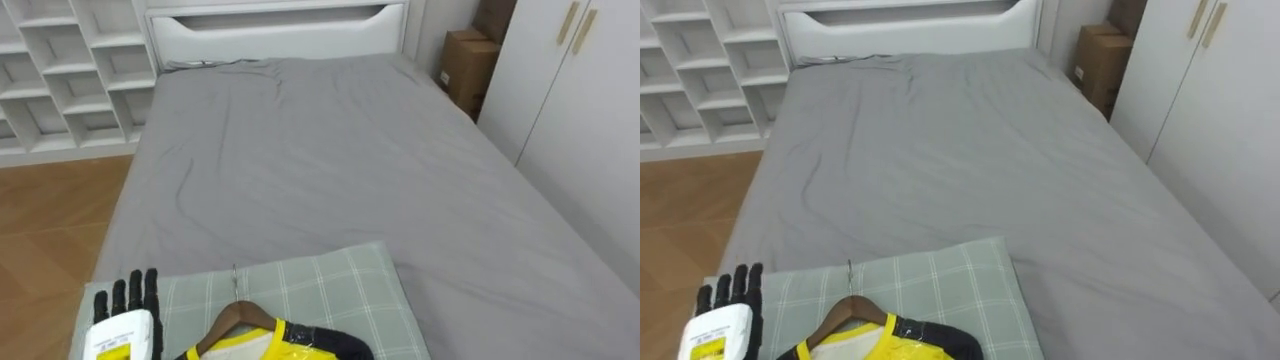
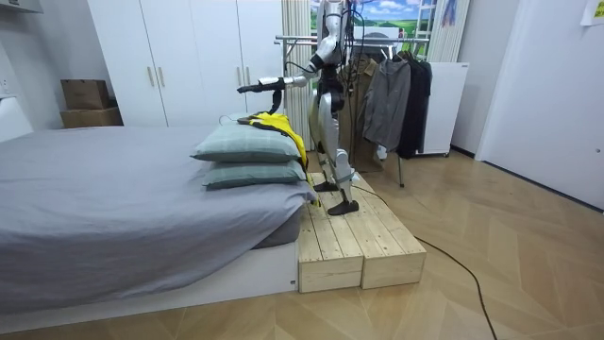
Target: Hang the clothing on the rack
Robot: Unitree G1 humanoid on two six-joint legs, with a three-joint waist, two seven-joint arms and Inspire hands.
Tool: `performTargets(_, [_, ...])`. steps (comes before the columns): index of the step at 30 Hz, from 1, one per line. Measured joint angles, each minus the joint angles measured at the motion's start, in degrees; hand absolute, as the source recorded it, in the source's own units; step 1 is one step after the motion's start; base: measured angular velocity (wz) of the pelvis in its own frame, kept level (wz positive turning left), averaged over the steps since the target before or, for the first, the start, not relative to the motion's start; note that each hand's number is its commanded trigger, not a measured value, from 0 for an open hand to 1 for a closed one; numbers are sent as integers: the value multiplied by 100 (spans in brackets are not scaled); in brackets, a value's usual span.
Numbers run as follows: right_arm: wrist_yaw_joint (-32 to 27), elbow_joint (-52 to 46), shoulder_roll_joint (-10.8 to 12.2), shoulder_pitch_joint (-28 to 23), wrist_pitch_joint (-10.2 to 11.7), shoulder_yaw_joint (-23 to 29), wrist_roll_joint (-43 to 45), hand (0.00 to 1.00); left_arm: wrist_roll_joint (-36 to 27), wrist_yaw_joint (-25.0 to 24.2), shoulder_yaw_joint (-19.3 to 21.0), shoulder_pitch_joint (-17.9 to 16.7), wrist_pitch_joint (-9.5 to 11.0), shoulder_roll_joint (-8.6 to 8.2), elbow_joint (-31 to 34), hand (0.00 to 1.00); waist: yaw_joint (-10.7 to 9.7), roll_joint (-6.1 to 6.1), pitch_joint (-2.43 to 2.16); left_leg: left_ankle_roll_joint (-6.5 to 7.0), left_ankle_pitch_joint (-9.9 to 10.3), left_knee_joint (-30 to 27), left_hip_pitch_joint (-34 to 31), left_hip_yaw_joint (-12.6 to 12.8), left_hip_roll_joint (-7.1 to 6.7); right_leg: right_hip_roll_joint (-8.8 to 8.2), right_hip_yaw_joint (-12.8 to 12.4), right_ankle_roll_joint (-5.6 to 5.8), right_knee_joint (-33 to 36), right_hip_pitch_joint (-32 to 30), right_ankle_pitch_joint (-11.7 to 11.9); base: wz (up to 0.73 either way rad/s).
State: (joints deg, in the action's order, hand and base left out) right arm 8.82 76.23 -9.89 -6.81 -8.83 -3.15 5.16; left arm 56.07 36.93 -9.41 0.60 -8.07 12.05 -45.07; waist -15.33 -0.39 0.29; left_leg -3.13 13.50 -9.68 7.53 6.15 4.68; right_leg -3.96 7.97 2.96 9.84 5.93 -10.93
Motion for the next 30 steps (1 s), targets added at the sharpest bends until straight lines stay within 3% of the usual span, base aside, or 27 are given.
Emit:
performTargets(2, [-4, -31, 1, 1, -1, 4, -3, 0, 80, -169, 2, 2, -12, -63, 2, 0, 4, 1, 0, 0, 0, 0, 1, 15, 1, 0, -1, 0, 0, 0, 0, 0])
performTargets(11, [-63, -313, -2, 1, 72, 121, 4, 0, 455, -532, 23, 47, 55, -65, -121, 0, 4, 16, 12, 0, 0, -6, -22, 13, 1, 0, 5, 1, 1, -27, 2, 0])
performTargets(23, [-181, -244, -73, 4, 141, 158, -34, 0, 410, -612, 53, 688, 66, -58, -882, 0, 7, 27, 19, 2, -2, -79, -387, 26, 31, 0, -16, -2, 285, -545, 4, -1])
performTargets(26, [-176, -98, -124, -3, 130, 156, -103, 0, 412, -616, 198, 767, 85, -49, -896, 0, 9, -39, 22, 1, -2, -81, -479, 82, 38, 5, -40, -5, 286, -626, 5, -6])
performTargets(30, [-197, -56, -132, -24, 125, 156, -327, 0, 412, -619, 327, 1038, 50, 195, -1047, 0, 22, -177, 19, 1, -2, -186, -724, 150, 59, 11, -47, -33, 295, -846, 23, -6])
